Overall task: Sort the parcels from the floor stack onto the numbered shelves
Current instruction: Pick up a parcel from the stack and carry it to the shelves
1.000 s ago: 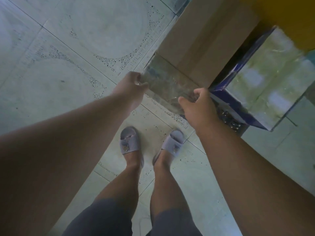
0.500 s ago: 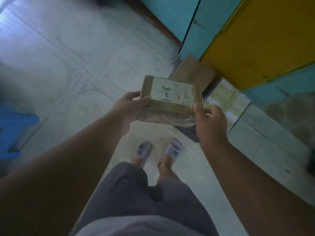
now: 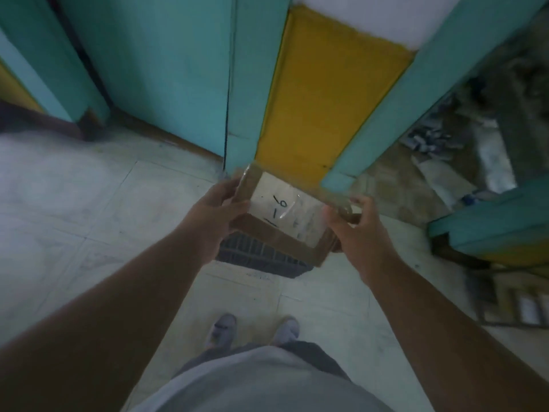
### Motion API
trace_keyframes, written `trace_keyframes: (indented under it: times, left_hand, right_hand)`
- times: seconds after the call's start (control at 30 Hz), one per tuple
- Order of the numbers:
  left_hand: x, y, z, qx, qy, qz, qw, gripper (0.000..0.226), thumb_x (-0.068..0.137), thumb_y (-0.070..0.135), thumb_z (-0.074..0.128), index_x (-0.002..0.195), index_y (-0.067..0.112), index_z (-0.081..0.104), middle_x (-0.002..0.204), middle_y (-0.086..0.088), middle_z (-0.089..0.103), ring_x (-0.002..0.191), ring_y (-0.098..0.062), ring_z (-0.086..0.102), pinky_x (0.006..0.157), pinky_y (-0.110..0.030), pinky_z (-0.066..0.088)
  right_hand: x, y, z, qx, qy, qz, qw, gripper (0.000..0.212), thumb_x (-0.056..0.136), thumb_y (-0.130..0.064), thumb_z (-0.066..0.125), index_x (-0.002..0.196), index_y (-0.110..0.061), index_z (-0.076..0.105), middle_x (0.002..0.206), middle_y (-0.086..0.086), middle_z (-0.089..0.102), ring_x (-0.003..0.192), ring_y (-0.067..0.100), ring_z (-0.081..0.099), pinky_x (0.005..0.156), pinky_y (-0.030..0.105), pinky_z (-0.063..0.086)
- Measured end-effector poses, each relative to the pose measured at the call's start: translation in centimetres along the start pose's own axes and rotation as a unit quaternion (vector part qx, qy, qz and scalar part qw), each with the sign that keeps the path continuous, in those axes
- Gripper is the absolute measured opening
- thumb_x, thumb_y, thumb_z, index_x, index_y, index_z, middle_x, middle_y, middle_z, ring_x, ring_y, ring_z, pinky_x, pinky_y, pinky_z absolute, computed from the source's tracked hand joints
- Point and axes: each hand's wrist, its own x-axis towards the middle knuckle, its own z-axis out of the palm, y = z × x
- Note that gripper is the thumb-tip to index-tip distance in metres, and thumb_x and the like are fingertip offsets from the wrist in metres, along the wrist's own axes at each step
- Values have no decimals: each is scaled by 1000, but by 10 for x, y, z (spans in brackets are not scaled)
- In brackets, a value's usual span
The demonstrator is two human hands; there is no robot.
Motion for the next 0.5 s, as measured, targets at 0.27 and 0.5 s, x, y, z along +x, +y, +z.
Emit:
trace_keyframes:
  times: [0.27,0.5]
  left_hand:
    - [-40,27,152,260,-11,204,944,28,91,45,68,117,35,64,106,14,66,96,-5,60,72,-27,44]
    - [-112,-27,403,135,-225,225,938,37,86,28,78,116,46,65,116,9,69,105,-8,67,90,-28,54]
  right_hand:
    - [-70,54,-129,198,62,26,978,41,76,-35,83,108,-33,57,107,2,74,89,24,75,74,51,61]
    - [-164,164,-309,270,283,-17,920,35,87,-26,75,114,-25,52,102,-1,73,84,16,75,69,39,61]
